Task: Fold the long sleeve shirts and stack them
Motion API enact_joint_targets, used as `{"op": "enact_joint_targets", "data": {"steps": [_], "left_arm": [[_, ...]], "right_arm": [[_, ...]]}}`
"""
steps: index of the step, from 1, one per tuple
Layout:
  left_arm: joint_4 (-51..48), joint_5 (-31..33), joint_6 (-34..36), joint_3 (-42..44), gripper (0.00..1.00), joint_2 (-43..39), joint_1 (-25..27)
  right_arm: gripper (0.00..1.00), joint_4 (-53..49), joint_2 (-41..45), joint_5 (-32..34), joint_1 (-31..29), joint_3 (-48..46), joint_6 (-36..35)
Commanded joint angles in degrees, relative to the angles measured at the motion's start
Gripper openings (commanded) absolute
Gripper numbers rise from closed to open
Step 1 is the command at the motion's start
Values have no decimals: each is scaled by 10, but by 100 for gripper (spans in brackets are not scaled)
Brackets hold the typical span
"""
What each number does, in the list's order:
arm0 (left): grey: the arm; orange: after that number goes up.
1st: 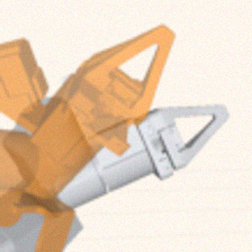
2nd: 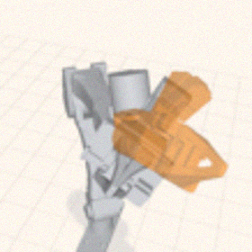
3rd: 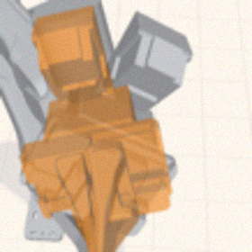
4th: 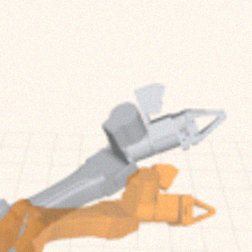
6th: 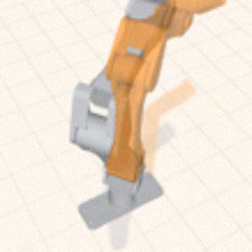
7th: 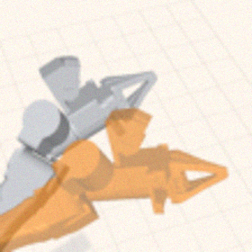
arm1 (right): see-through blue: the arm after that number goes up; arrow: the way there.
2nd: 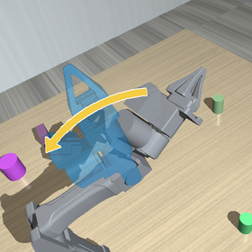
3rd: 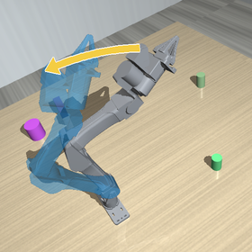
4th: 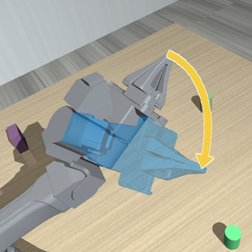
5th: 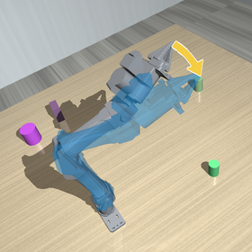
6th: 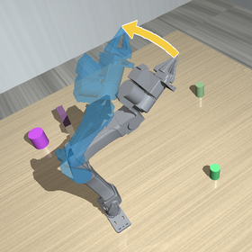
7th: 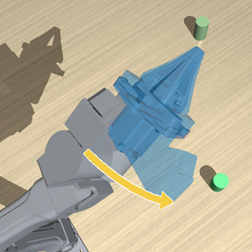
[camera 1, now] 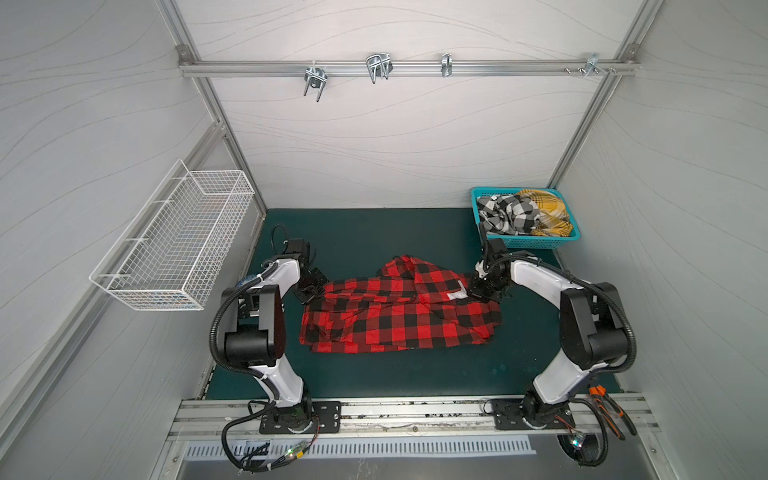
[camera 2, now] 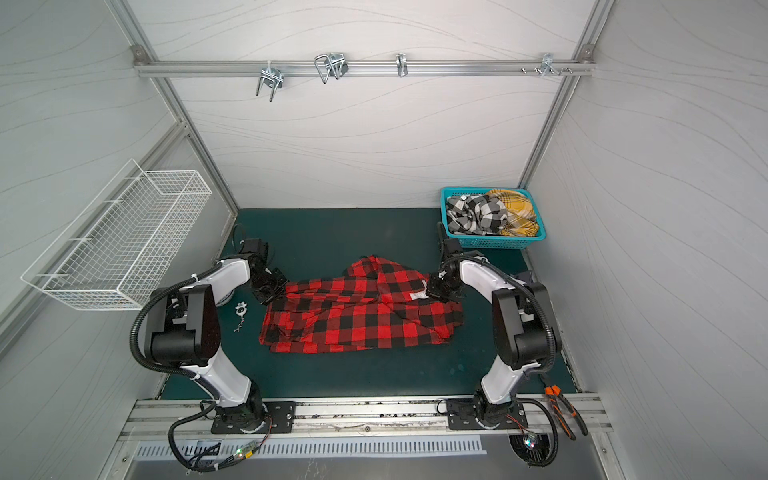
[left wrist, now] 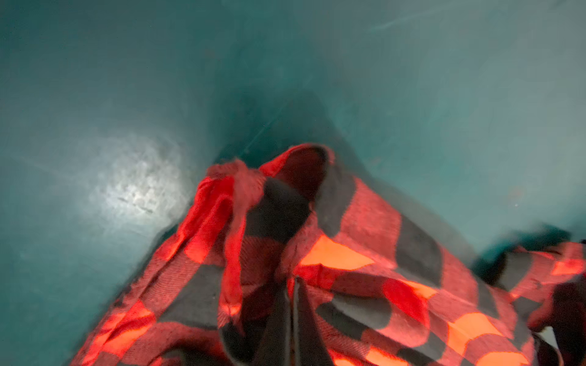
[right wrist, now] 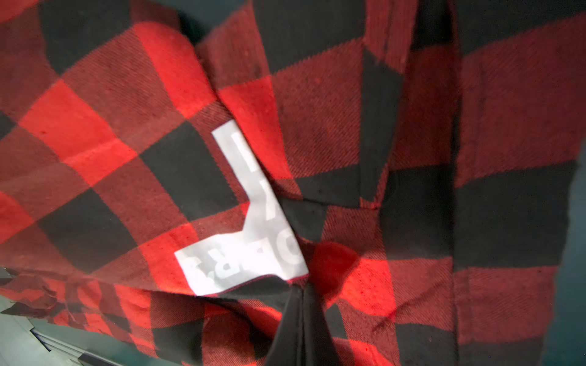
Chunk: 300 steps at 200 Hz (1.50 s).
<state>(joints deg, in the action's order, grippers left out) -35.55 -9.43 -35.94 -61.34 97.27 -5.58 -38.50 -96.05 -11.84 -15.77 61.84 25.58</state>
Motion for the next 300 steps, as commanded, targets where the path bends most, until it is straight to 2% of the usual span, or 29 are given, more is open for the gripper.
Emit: {"op": "enact_joint_targets", "data": {"steps": [1, 42, 86, 99, 102, 108, 109, 111, 116, 126, 140, 160, 177, 192, 227, 251, 275, 300], "left_arm": [[-6, 15, 11, -29, 0, -33, -5], [-19, 29, 23, -29, 0, -20, -5], [-16, 39, 17, 20, 0, -23, -5], [-30, 47, 20, 23, 22, -23, -4], [-35, 46, 20, 23, 25, -23, -5], [-43, 46, 20, 22, 29, -28, -5], [-45, 45, 20, 22, 30, -29, -5], [-47, 44, 20, 21, 31, -32, -5], [-52, 41, 19, 20, 34, -40, -5], [-68, 40, 15, 13, 41, -62, -4], [-96, 51, 7, -12, 48, -89, -4], [-130, 62, -1, -61, 49, -100, 6], [-133, 47, -8, -89, 49, -82, 30], [-120, 31, -14, -102, 43, -53, 57], [-90, -8, -35, -96, 26, 9, 74], [-81, -5, -29, -78, 18, 23, 74], [-81, 7, -18, -58, 13, 28, 75], [-74, 16, -11, -39, 10, 31, 74]], "right_arm": [[0, -14, 19, 5, 2, 10, 6], [0, -23, 31, 10, -15, 3, 6], [0, -8, 19, 13, -35, -26, 18], [0, -17, 18, 16, -36, -17, 19], [3, -20, 19, 17, -36, -15, 19], [18, -29, 23, 20, -36, -5, 17], [18, -29, 23, 20, -36, -5, 17], [26, -33, 26, 21, -36, 1, 15], [34, -41, 33, 23, -36, 11, 13], [47, -64, 46, 30, -37, 39, 9], [57, -87, 63, 40, -40, 81, 6], [69, -99, 44, 32, -49, 158, -10], [73, -120, -27, -5, -63, 245, -41], [74, -143, -108, -13, -90, 332, -77], [76, -209, -289, 69, -154, 562, -148], [76, -254, -401, 68, -158, 708, -149], [76, -271, -468, 57, -163, 770, -166], [73, -267, -500, 52, -162, 765, -166]]}}
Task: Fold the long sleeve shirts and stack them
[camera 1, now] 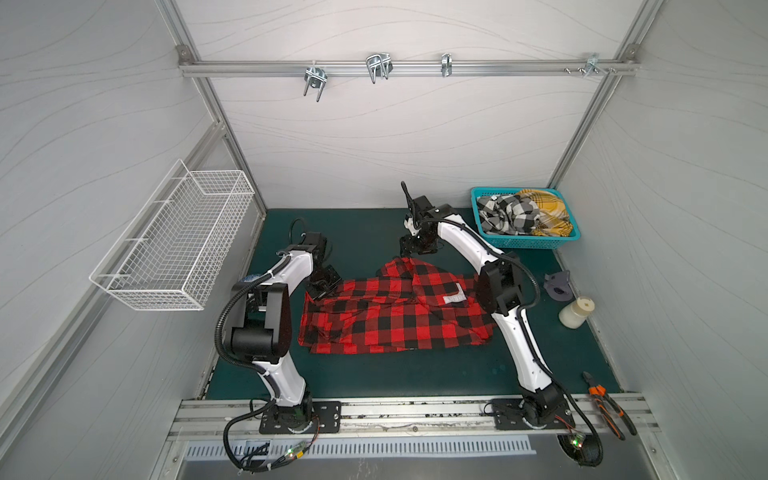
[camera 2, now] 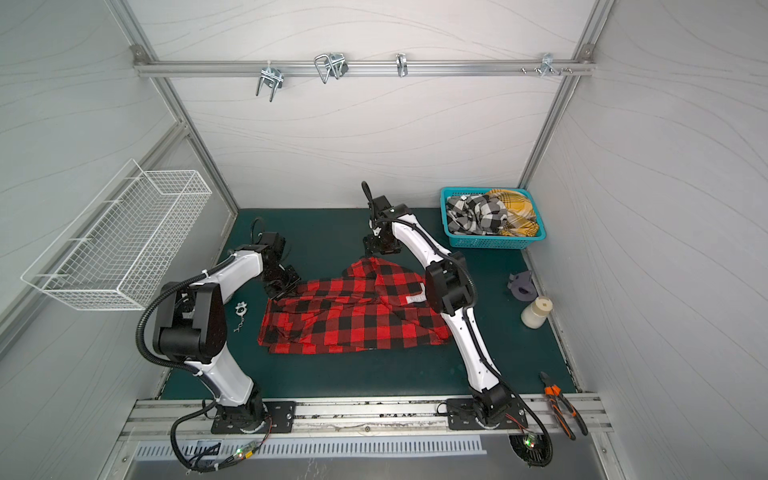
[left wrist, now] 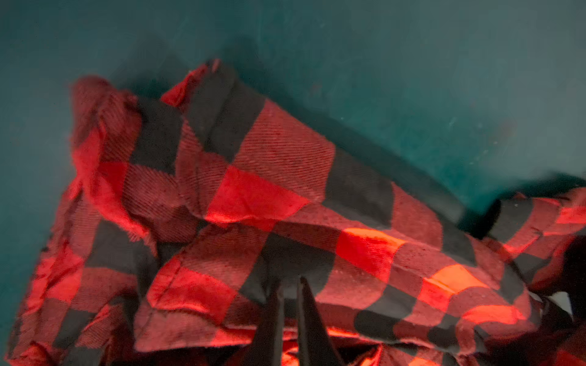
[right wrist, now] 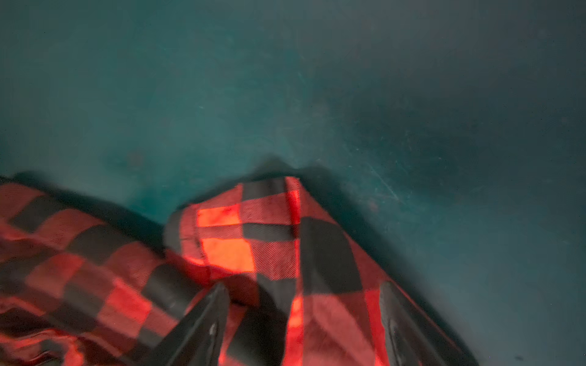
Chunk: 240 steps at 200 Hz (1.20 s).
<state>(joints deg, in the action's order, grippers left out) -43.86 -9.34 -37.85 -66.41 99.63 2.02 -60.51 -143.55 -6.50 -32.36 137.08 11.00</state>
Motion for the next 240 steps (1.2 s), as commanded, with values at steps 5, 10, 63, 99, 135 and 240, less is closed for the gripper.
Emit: {"op": "enact_joint_targets", "data": {"steps": [5, 10, 63, 99, 135, 240], "left_arm": [[11, 16, 8, 13, 9, 9, -2], [12, 15, 8, 15, 9, 12, -3], [27, 16, 10, 32, 4, 34, -3], [38, 16, 9, 46, 2, 35, -2], [45, 13, 8, 52, 0, 33, -2], [43, -9, 10, 48, 0, 23, -2]], "right_arm": [[72, -43, -29, -8, 6, 8, -18], [70, -38, -31, -12, 6, 3, -15], [12, -36, -24, 8, 28, 8, 8], [0, -22, 89, 60, 60, -39, 31], [1, -4, 212, 83, 40, -120, 37], [78, 0, 440, 145, -240, -494, 174]]}}
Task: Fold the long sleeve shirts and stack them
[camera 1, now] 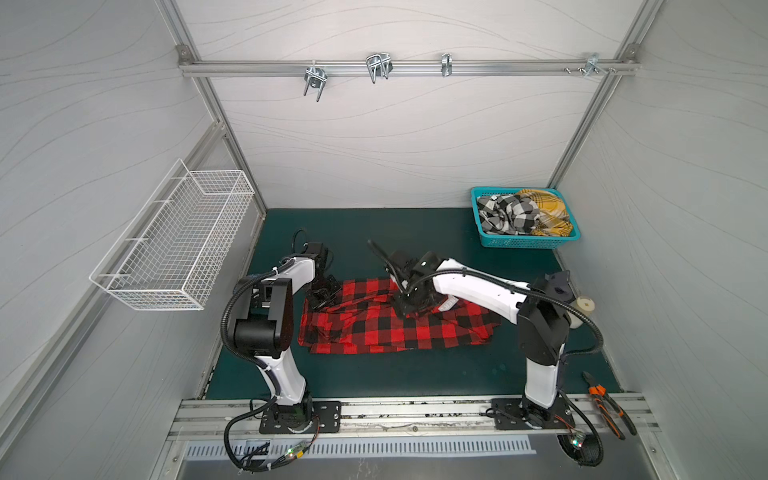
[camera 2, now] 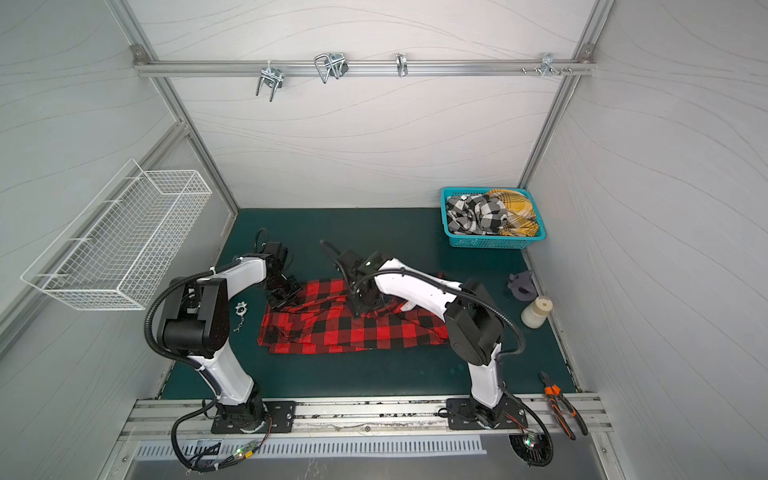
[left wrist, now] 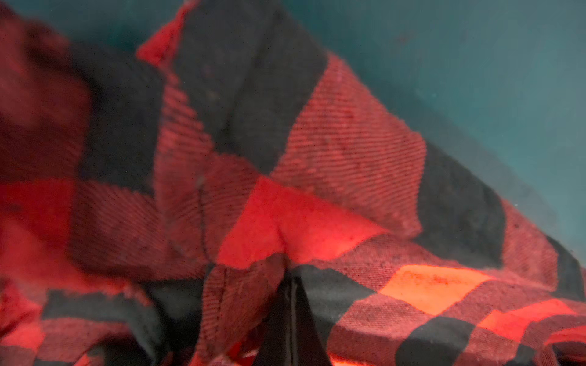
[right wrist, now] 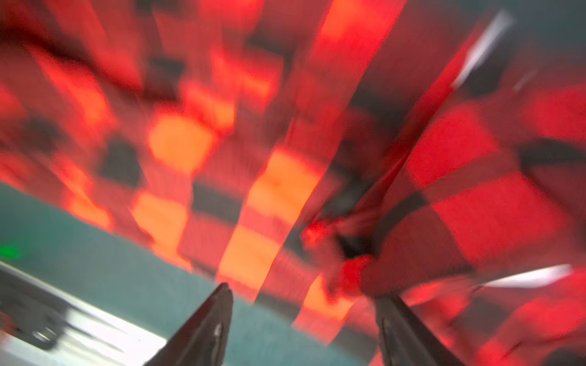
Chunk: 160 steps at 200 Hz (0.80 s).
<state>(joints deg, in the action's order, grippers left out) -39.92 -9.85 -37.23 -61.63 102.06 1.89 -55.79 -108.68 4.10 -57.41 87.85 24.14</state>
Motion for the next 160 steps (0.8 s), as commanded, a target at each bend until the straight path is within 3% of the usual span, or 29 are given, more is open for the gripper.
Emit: {"op": "enact_joint_targets", "data": {"steps": [1, 16, 39, 75, 123, 160], "left_arm": [[3, -4, 4, 0, 0, -2, 0], [-5, -2, 6, -11, 0, -8, 0], [-21, -4, 11, -35, 1, -22, 0], [-47, 8, 22, -63, 3, -50, 16], [-44, -9, 32, -62, 6, -81, 48], [-43, -10, 30, -77, 7, -88, 72]], "right_arm": [[78, -48, 94, 40, 12, -1, 42], [83, -59, 130, 39, 46, 7, 32], [84, -42, 144, -30, 149, 17, 12], [71, -10, 54, -123, 285, 36, 15], [67, 36, -41, -170, 308, 21, 34], [63, 58, -86, -169, 309, 13, 41]]}}
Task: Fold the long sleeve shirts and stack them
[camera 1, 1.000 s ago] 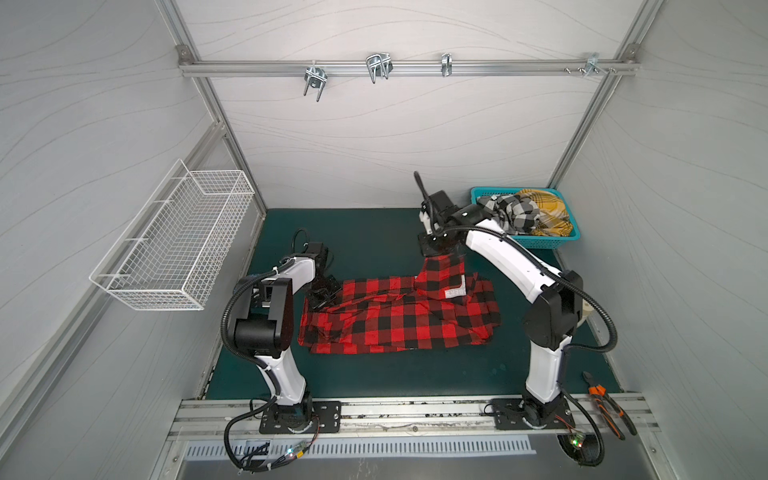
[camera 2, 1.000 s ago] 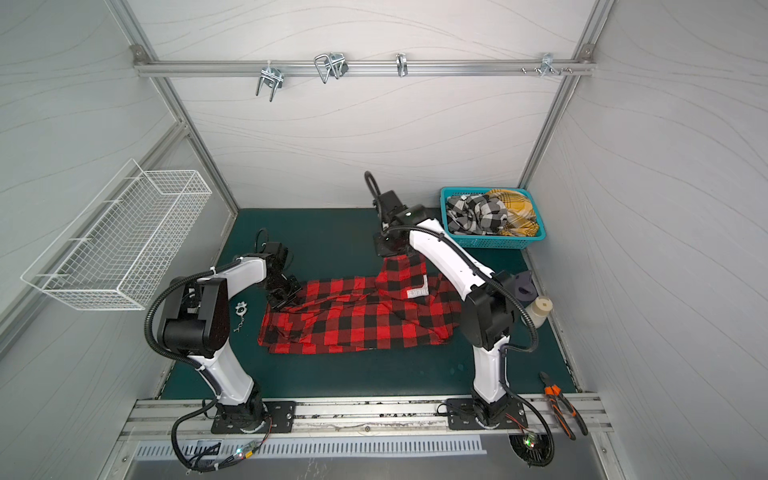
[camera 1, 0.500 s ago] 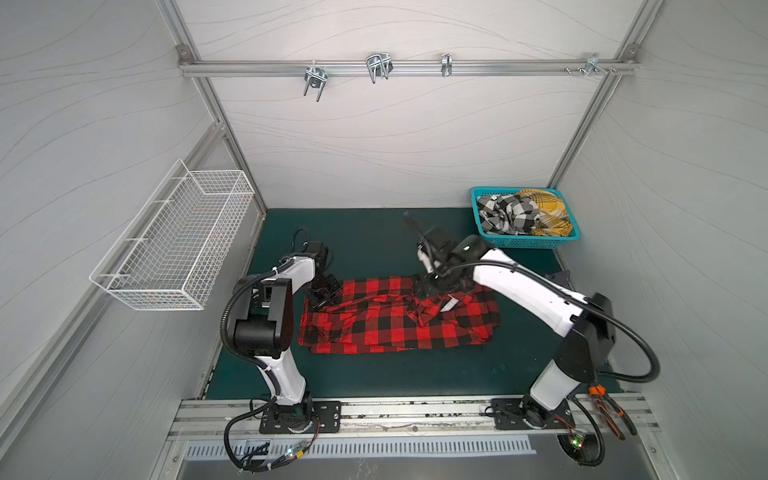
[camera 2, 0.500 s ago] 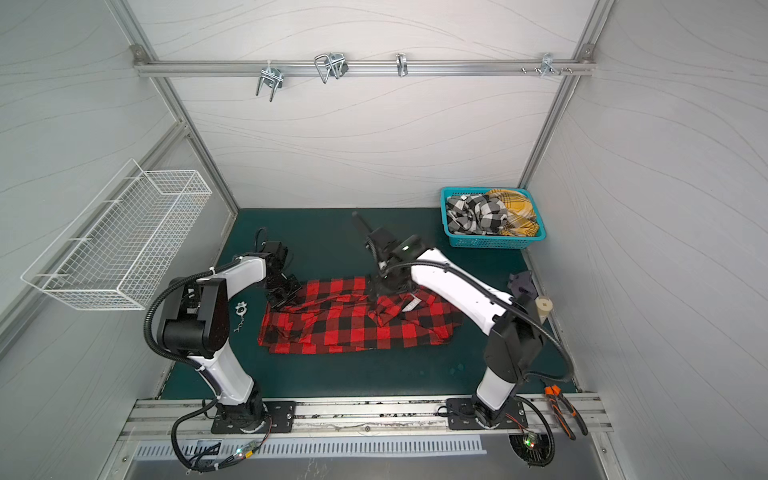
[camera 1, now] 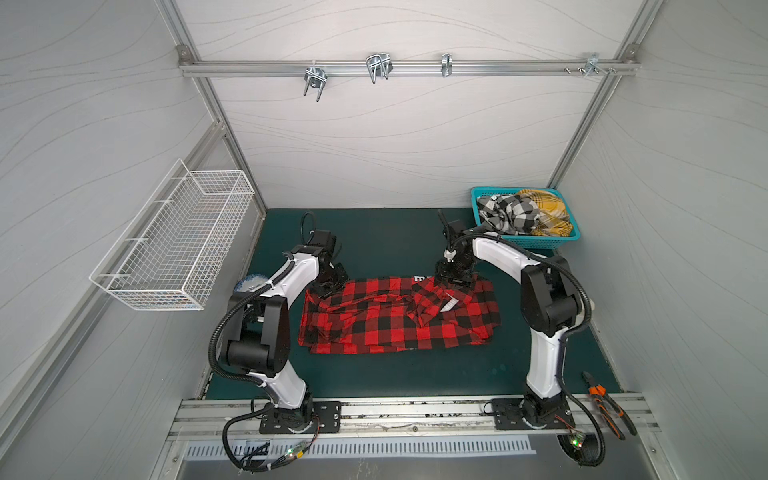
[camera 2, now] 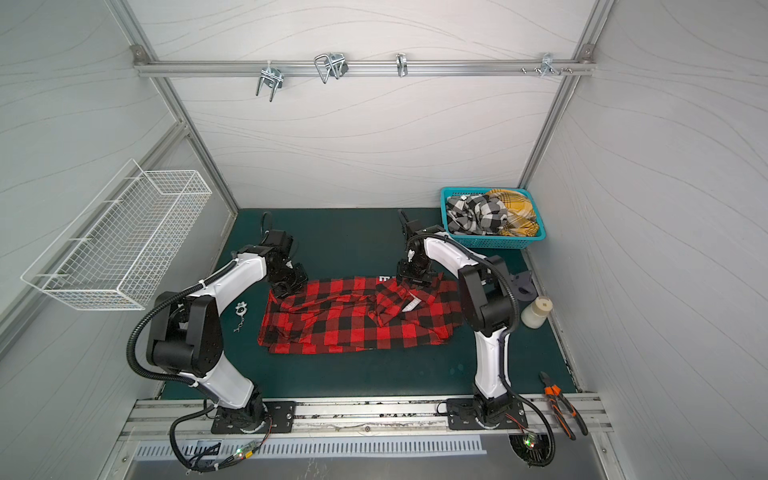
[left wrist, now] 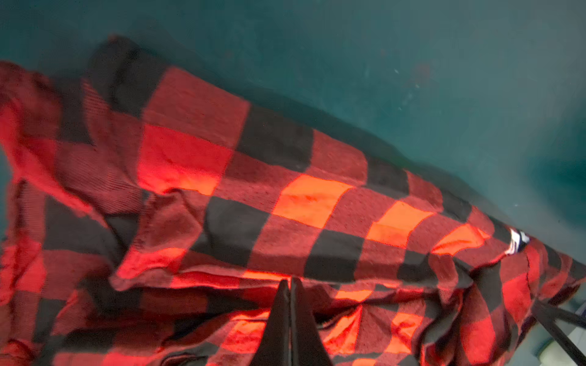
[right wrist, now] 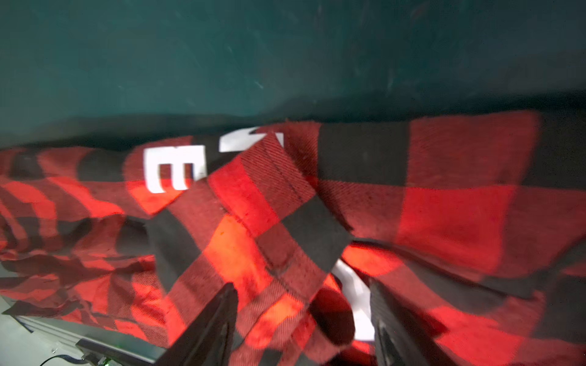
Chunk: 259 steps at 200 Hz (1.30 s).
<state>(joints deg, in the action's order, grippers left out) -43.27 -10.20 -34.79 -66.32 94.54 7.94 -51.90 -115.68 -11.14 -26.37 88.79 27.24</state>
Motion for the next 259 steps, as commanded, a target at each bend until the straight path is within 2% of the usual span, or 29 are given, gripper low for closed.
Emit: {"op": "enact_joint_targets", "data": {"steps": [1, 18, 42, 73, 147, 188, 220, 245, 259], "left_arm": [[-10, -6, 5, -31, 7, -13, 11], [-16, -7, 6, -40, 7, -12, 14], [-12, -12, 8, -49, 10, -20, 20], [-10, -20, 3, -63, 12, -24, 33], [-12, -46, -18, -83, 13, -47, 38], [-9, -62, -34, -73, 20, -75, 38], [5, -77, -64, -42, 27, -103, 38], [-4, -50, -84, -14, 30, -131, 34], [-12, -39, -91, 2, 33, -143, 22]], "right_arm": [[63, 19, -17, -17, -2, 4, 10], [52, 20, -27, -11, -1, 6, 8], [23, 9, -19, 8, 0, 16, -2], [0, -14, 31, 39, -3, 43, -21], [0, -98, 182, 117, -51, 145, -67], [3, -92, 239, 144, -123, 150, -94], [6, -78, 215, 149, -208, 141, -110], [7, -54, 156, 164, -280, 134, -99], [11, -32, 124, 157, -310, 134, -92]]}}
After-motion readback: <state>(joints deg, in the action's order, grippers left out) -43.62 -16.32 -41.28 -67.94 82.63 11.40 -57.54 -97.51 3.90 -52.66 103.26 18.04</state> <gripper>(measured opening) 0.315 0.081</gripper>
